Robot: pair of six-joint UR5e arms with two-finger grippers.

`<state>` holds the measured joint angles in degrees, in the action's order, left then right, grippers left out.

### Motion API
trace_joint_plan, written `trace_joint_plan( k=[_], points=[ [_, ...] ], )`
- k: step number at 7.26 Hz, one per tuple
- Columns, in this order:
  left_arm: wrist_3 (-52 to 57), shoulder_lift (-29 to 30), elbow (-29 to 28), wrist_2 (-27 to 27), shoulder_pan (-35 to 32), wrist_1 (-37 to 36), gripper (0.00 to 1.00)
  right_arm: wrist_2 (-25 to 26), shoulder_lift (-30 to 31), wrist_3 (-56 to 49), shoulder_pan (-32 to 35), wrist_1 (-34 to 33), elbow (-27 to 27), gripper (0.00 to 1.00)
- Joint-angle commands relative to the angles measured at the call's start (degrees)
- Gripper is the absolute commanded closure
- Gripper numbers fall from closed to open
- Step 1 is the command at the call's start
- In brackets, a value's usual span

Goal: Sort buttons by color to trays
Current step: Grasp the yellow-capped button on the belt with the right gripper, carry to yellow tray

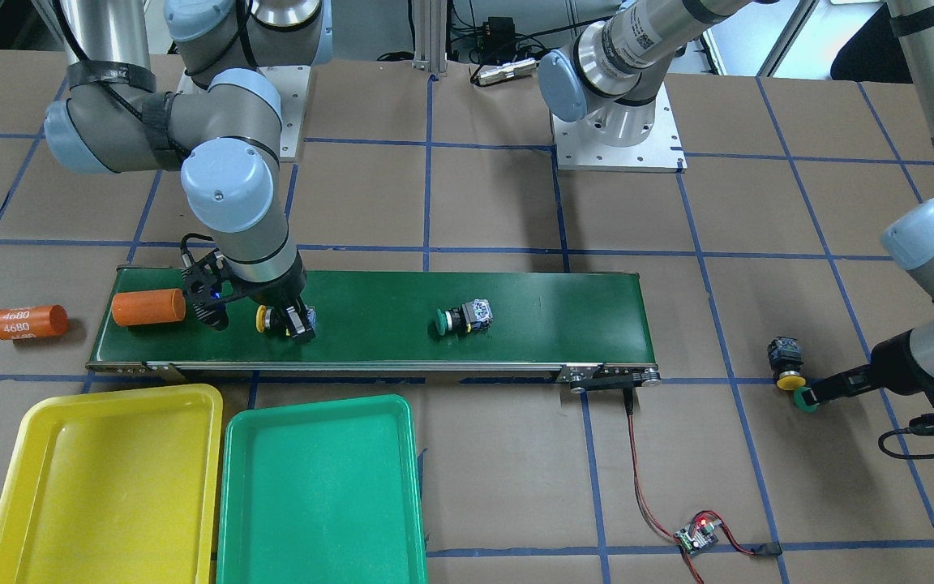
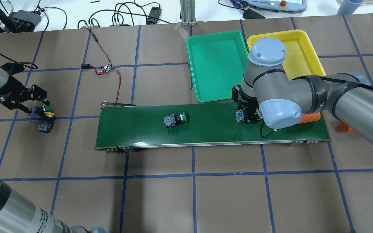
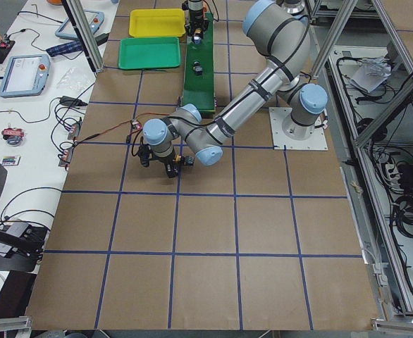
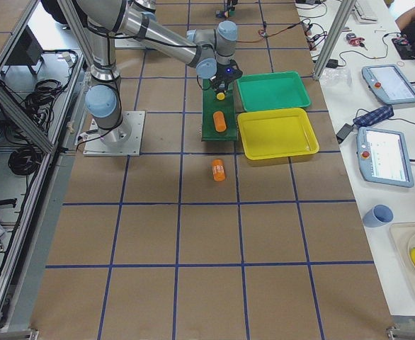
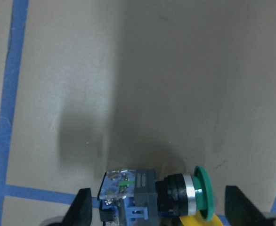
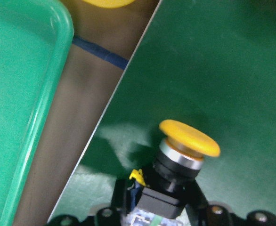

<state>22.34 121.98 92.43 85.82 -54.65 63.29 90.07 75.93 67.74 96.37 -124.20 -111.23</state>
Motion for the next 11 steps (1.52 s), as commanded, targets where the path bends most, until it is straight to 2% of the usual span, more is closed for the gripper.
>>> trace_joint_plan(
  k=[1,3,4,6,7,9,11],
  points=[
    [0.25,0.89,-0.06,-0.04,0.16,-0.01,0.0,2.12,0.1,-0.07,-0.4,0.36,0.22,1.0],
    [0.33,0.9,0.11,0.05,0.16,-0.09,0.0,4.48,1.94,-0.68,-1.7,0.63,2.93,1.0],
    [0.25,0.9,0.03,0.31,0.16,-0.01,0.18,4.5,1.77,-1.99,-5.28,1.41,5.04,1.0],
    [0.33,0.9,-0.23,-0.12,0.08,-0.01,0.75,3.62,-0.67,-7.77,-10.92,1.25,7.59,1.0],
    [0.33,-0.06,-0.85,0.05,-0.01,0.86,0.92,3.7,-3.65,-9.37,-11.99,1.24,11.61,1.0],
    [-0.54,-5.14,0.54,0.57,-3.77,2.01,0.95,3.7,-9.54,-11.13,-13.48,1.24,17.17,1.0],
    [-0.37,-12.86,5.62,0.4,-14.9,4.9,0.95,3.79,-11.24,-13.87,-15.25,0.54,17.36,0.97]
  ],
)
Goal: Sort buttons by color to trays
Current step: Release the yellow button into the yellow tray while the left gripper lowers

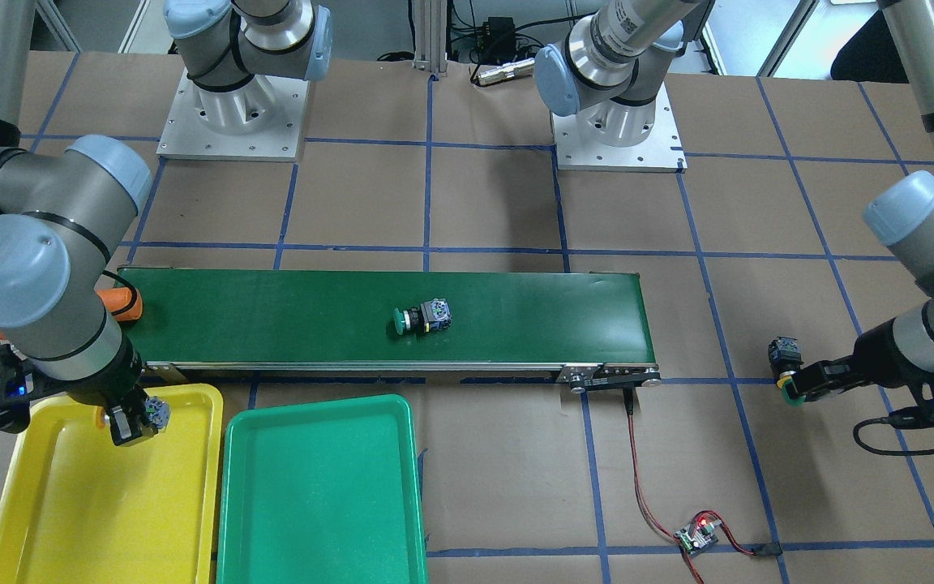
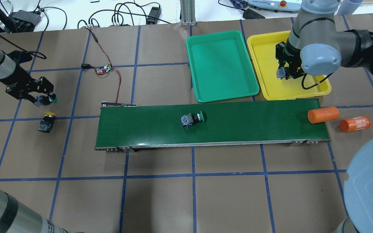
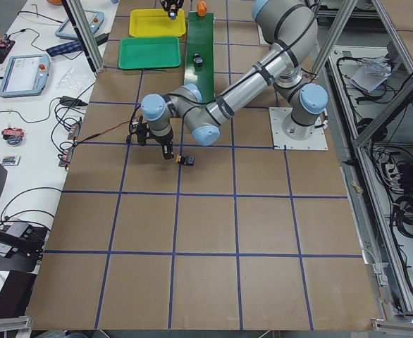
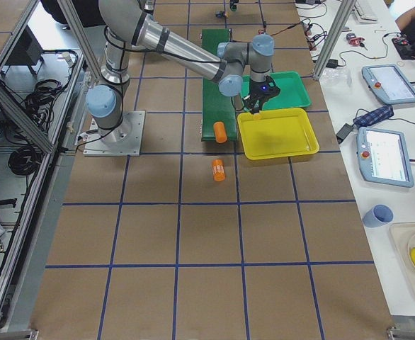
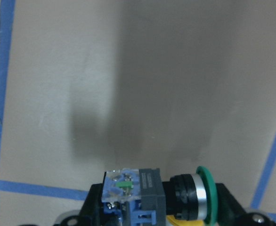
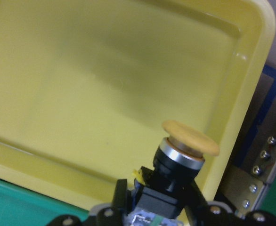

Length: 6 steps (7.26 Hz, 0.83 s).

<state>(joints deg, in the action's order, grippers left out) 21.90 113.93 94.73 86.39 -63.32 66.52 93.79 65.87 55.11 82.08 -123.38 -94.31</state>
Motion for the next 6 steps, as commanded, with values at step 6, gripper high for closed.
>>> trace_joint_plan(
  k=[6],
  points=[
    [-18.89,-10.58,12.85,0.01,-25.44,-4.53,0.96,-1.58,1.18,-1.14,1.67,-1.16,-0.87,0.0]
  ],
)
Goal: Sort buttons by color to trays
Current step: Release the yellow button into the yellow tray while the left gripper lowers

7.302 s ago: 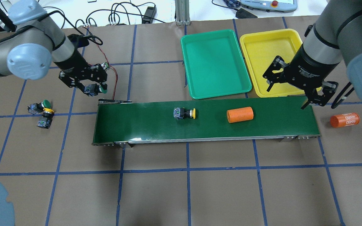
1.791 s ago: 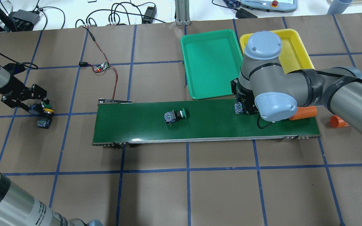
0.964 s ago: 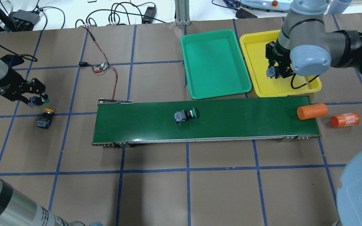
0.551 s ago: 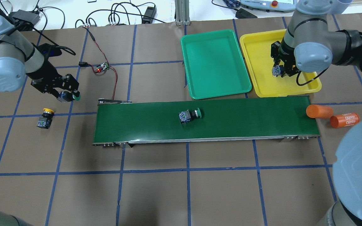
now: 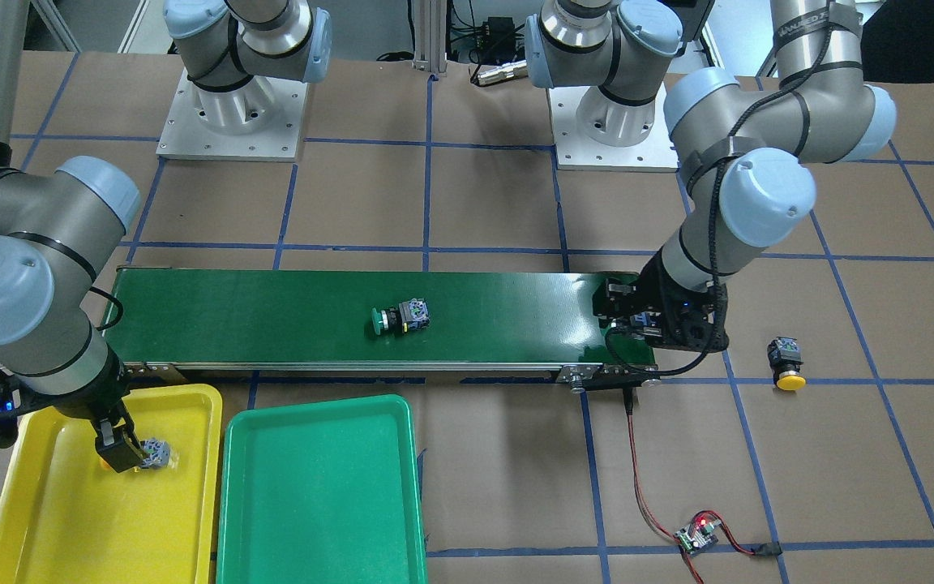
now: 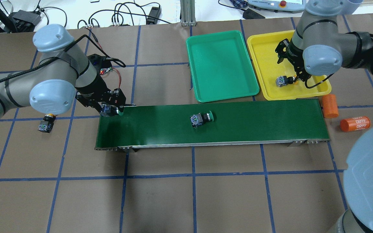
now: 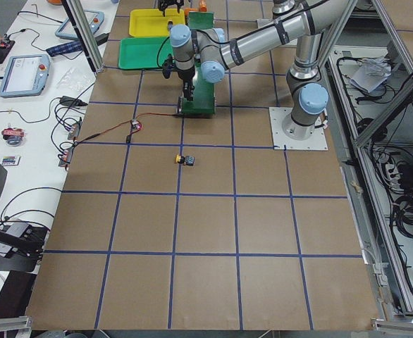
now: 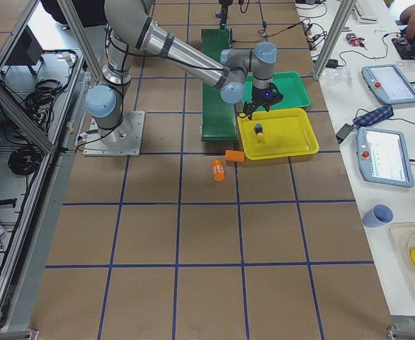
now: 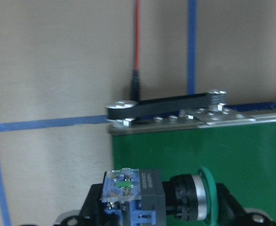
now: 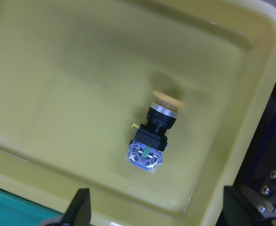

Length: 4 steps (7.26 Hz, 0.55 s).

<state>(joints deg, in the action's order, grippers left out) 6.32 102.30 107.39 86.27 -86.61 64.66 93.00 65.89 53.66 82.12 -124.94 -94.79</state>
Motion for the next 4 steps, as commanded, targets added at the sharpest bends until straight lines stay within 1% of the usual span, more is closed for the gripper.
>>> trace_joint_plan(
  k=[1,2,4],
  points=[
    [-3.15,0.71,0.27,0.13,-2.51,-2.96,0.96,-0.8,2.47,1.61,4.07,0.48,-2.05,0.0],
    [-3.15,0.19,0.27,0.22,-2.69,-2.96,0.96,-1.76,3.97,6.32,6.53,0.4,-4.59,0.0],
    [-3.41,0.97,0.27,0.04,-2.6,-2.96,0.96,-4.83,7.92,15.89,11.1,1.26,-6.11,0.0]
  ],
)
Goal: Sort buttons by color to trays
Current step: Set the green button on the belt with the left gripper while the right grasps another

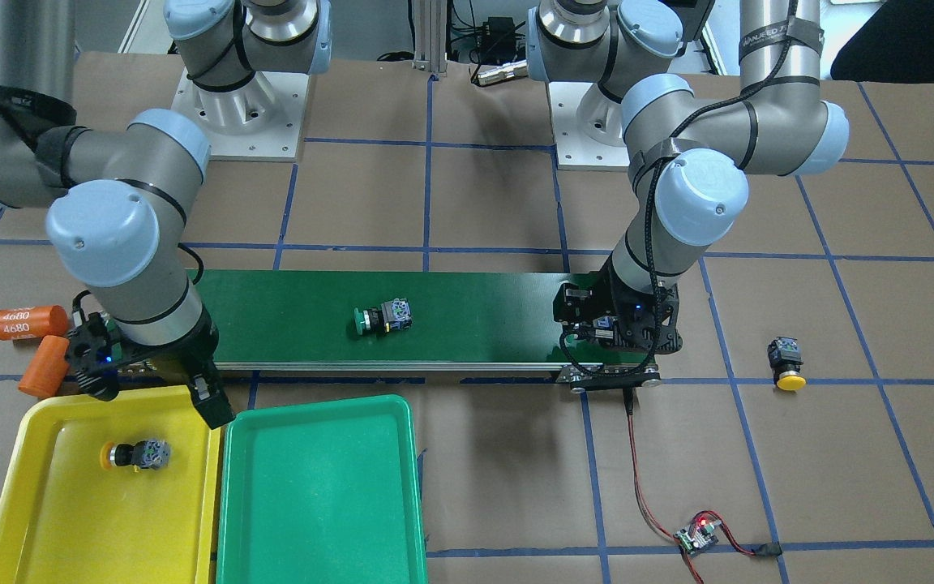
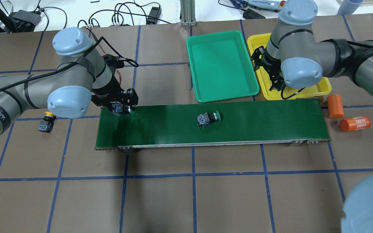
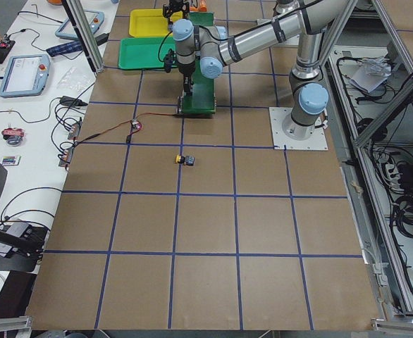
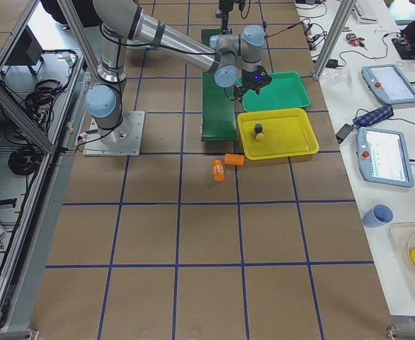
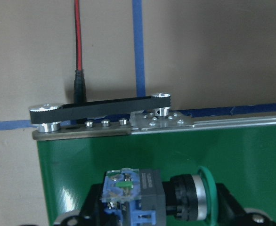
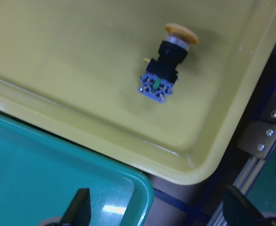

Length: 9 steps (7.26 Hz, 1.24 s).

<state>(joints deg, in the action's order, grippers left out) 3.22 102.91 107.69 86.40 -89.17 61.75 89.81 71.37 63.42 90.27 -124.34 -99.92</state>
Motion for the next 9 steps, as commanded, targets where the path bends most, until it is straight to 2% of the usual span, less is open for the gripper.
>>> trace_joint_plan(
  k=[1,3,9],
  points=[
    [-0.32,0.01,-0.11,-0.26,-0.04,-0.14,0.96,-1.74,3.07,10.11,5.5,3.2,-1.33,0.0],
    [-0.32,0.19,-0.03,-0.18,-0.04,-0.05,0.96,-1.74,2.46,14.44,8.25,3.49,-3.69,0.0],
    [-2.16,-0.08,1.91,0.0,-0.12,0.83,0.93,-1.66,2.02,14.28,8.52,4.72,-6.34,0.0]
  ],
)
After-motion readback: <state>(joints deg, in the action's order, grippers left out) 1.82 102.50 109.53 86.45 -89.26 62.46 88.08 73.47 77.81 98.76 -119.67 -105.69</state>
